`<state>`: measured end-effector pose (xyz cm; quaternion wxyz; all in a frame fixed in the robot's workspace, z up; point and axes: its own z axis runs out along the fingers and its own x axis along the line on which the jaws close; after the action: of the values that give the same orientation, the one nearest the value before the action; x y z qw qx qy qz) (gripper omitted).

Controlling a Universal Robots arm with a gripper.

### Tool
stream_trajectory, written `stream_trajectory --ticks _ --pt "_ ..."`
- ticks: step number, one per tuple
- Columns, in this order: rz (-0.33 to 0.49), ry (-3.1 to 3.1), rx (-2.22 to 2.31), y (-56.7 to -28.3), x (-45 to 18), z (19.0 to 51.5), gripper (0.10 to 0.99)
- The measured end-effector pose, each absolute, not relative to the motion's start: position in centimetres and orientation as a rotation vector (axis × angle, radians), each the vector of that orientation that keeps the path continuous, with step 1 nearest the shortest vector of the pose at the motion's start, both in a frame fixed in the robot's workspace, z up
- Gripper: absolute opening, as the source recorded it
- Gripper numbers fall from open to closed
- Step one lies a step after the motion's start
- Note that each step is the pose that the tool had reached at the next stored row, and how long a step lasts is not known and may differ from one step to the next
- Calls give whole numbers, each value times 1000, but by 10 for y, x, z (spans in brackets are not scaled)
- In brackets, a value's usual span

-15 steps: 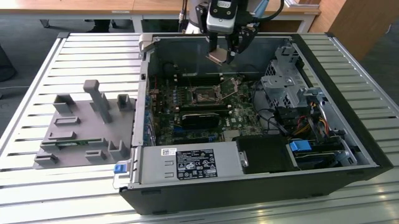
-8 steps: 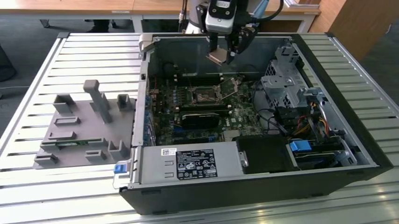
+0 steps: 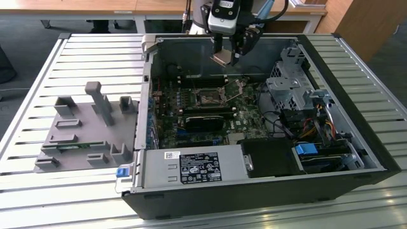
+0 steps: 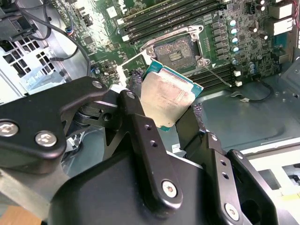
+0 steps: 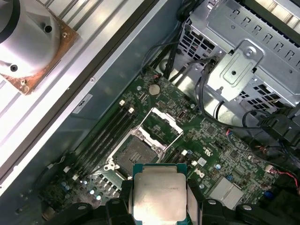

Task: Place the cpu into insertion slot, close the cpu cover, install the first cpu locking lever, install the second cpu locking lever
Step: 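Place the cpu into insertion slot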

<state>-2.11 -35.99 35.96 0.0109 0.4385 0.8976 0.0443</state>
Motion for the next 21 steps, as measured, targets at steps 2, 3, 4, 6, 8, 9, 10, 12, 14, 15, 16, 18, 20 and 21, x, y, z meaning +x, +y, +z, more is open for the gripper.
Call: stream_trajectory --ticks 2,3,4,6,8,9,10,12,14,15,16,18,20,21 --pt "138 2795 1378 -360 -21 360 541" --pt "138 2793 1382 -360 -21 360 541" --pt "138 2790 1387 -360 -21 360 541" --pt "138 2785 1397 -360 -21 359 541" --pt "138 2780 1407 -360 -21 359 541" --pt "138 2777 1412 -360 -21 359 541" --pt "137 2774 1417 -360 -21 359 541" --pt "137 2768 1429 -360 -21 359 541" --pt "137 2759 1445 -360 -21 358 541" --pt "137 2753 1456 -360 -21 358 541" --pt "137 2745 1470 -360 -21 358 541" --pt "136 2727 1500 -360 -21 357 541" --pt "136 2711 1528 -360 -21 357 541" --pt "136 2702 1542 -360 -21 357 541"
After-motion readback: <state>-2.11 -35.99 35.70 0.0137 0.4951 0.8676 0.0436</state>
